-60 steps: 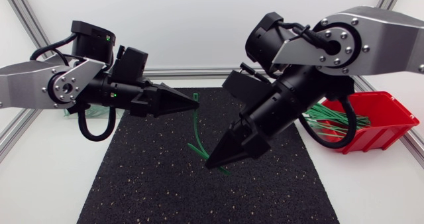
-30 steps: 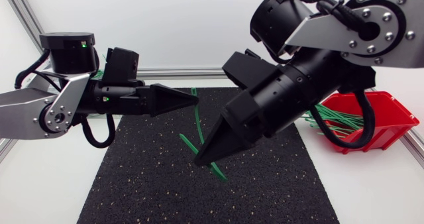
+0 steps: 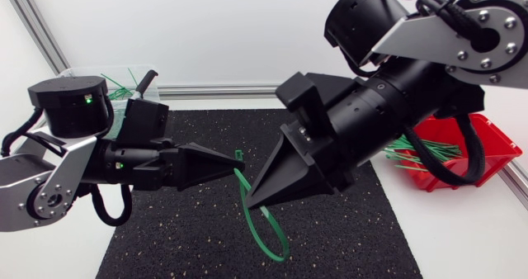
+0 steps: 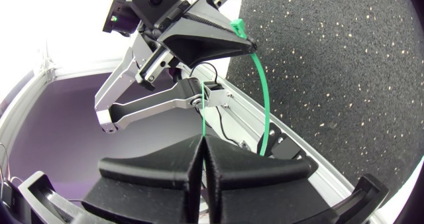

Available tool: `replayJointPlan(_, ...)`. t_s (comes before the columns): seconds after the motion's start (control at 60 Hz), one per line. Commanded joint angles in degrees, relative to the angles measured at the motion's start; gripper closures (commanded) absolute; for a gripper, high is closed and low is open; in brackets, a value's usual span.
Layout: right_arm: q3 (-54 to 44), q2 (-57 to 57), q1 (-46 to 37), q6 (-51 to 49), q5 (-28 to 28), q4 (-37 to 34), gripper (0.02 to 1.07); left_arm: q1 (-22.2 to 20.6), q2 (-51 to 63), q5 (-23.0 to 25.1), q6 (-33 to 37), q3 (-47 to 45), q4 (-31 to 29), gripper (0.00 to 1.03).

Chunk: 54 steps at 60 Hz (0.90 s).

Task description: Take a green cable tie from the red box, thread the tail through the head to close it, then place it in the transparent bin on the left.

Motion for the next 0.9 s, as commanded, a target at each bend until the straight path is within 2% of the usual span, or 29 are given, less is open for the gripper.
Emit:
replayJointPlan(0.0,-2.9,-1.4,-1.1,5.3,-1.3,0.8,1.01,-0.7,-1.2,-0.4,-1.7,-1.8,1.7,1.00)
replayJointPlan(0.033,-3.7,-1.7,-1.9,6.4,-3.5,1.0,1.01,-1.3,-1.0,-1.0,-1.6,-2.0,2.0,1.00)
replayJointPlan(0.25,-5.8,-3.3,-4.0,13.4,-7.1,0.9,1.01,-3.5,1.3,-5.1,-1.7,-2.3,4.8,1.00)
replayJointPlan(0.367,-5.8,-3.1,-2.6,13.6,-7.1,0.7,1.01,-5.4,2.1,-7.8,-1.8,-2.7,6.4,1.00)
replayJointPlan(0.6,-3.9,0.1,-1.8,13.2,-7.2,-1.9,1.01,-5.2,3.2,-8.4,-2.8,-3.4,8.7,1.00)
replayJointPlan(0.667,-3.3,1.0,-2.0,13.5,-7.3,-2.4,0.83,-5.1,3.2,-9.1,-2.8,-3.6,8.9,1.00)
replayJointPlan(0.7,-2.7,1.6,-1.9,13.5,-7.3,-3.3,0.79,-5.0,3.2,-9.4,-2.9,-3.7,9.1,1.00)
replayJointPlan(0.85,-2.0,1.8,-2.3,14.8,-7.5,-2.9,0.80,-4.2,3.2,-9.4,-4.3,-3.9,9.6,1.00)
replayJointPlan(0.883,-1.5,1.8,-2.2,15.3,-7.4,-2.8,0.86,-4.2,3.1,-9.4,-4.6,-4.0,9.9,1.00)
